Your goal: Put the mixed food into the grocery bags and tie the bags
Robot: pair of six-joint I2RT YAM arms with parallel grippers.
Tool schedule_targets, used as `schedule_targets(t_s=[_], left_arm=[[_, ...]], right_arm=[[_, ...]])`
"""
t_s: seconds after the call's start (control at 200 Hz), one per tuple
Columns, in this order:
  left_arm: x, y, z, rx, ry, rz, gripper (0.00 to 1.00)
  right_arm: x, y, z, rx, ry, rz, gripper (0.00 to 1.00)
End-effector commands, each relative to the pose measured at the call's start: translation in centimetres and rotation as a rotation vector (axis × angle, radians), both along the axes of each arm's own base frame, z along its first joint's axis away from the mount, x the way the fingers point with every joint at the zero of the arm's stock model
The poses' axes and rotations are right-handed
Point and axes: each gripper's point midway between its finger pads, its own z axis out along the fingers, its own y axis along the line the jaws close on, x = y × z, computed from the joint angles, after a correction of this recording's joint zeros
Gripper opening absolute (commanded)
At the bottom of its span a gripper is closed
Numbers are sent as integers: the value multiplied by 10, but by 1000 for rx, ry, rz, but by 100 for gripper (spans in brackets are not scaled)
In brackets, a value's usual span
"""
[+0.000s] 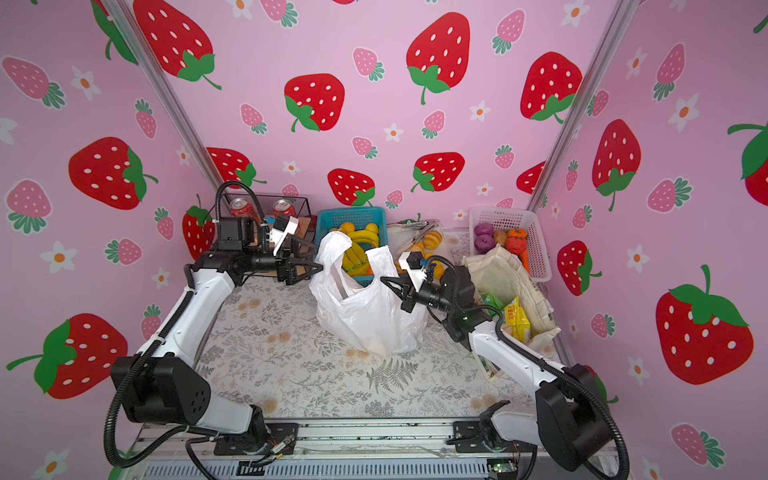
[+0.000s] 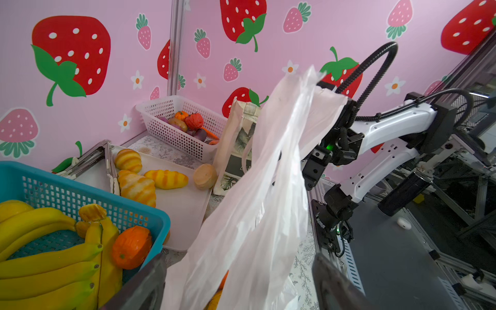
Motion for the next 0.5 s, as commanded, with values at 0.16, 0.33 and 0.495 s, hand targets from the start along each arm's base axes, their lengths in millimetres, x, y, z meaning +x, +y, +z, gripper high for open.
schedule_targets(t_s=[0.16,0.33,0.495], left_arm=[[-1,-18,-1,-15,-16,-82,73],[-8,-17,-4,-6,-11,-90,48],[-11,-16,-3,21,-23,-72,19]], right_arm=[[3,-1,10,6,-34,-6,0],[2,-2,12,6,-41,-10,0],[5,1,18,24,20,3,0]])
